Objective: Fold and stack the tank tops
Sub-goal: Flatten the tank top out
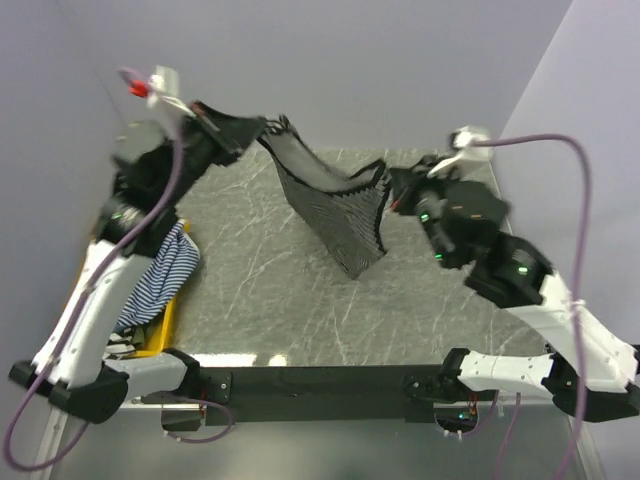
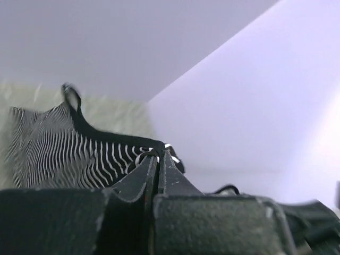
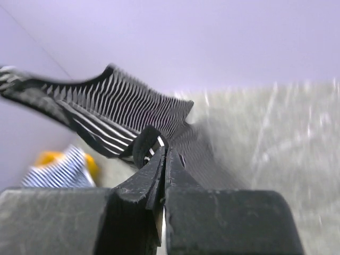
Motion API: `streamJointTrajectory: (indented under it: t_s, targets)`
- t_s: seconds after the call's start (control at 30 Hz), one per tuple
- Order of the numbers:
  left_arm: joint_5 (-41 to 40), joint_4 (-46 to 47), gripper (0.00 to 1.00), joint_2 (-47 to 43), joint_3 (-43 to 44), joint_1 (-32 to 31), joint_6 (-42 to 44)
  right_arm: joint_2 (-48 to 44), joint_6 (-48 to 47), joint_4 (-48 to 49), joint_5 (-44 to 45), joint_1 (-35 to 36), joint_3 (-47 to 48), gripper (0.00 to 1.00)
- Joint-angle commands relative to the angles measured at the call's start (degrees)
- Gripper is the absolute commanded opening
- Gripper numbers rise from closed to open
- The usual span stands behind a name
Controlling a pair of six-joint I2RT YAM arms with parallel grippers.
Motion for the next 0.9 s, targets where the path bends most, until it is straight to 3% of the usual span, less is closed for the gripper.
streamJointTrajectory:
  t_s: [0.0, 0.13, 0.27, 0.47, 0.63, 0.7, 0.73, 0.77, 0.87]
  targets:
    - [1.15, 0.70, 0.00, -3.83, 7.53, -0.54, 1.53, -0.77, -8.93, 1.81, -0.22, -0.05, 8.81, 0.00]
    - [2.03, 1.93, 0.01, -5.33, 16.56, -2.21, 2.06, -1.20, -12.46, 2.51, -4.88, 0.04, 19.78, 0.00]
    - [3.26, 4.47, 0.01, -5.51, 20.28, -3.00, 2.23, -2.08, -14.05, 3.39, -9.63, 0.13, 24.91, 0.00]
    - [2.57, 7.29, 0.01, -5.95, 18.27, -3.27, 1.44, -3.67, -14.23, 5.85, -11.84, 0.13, 23.78, 0.00]
    - [-4.53, 8.35, 0.01, -5.42, 10.28, -3.18, 1.27, -0.07, -16.42, 9.63, -6.75, -0.66, 16.41, 0.00]
    - [-6.21, 10.53, 0.01, -4.11, 4.24, -2.83, 0.92, 3.52, -14.94, 9.20, -9.18, -3.98, 14.64, 0.00]
    - [-6.66, 11.33, 0.01, -3.32, 2.03, -2.31, 0.48, 4.58, -13.19, 8.94, -12.24, -10.53, 12.37, 0.00]
    - [-5.97, 12.47, 0.01, -2.53, -0.43, -1.52, -1.00, 6.42, -9.08, 9.19, -21.49, -14.07, 10.61, 0.00]
    - [-5.17, 19.84, 0.01, 2.12, -10.63, 1.65, -3.82, 9.59, -5.27, 17.34, -34.10, -24.73, 0.85, 0.00]
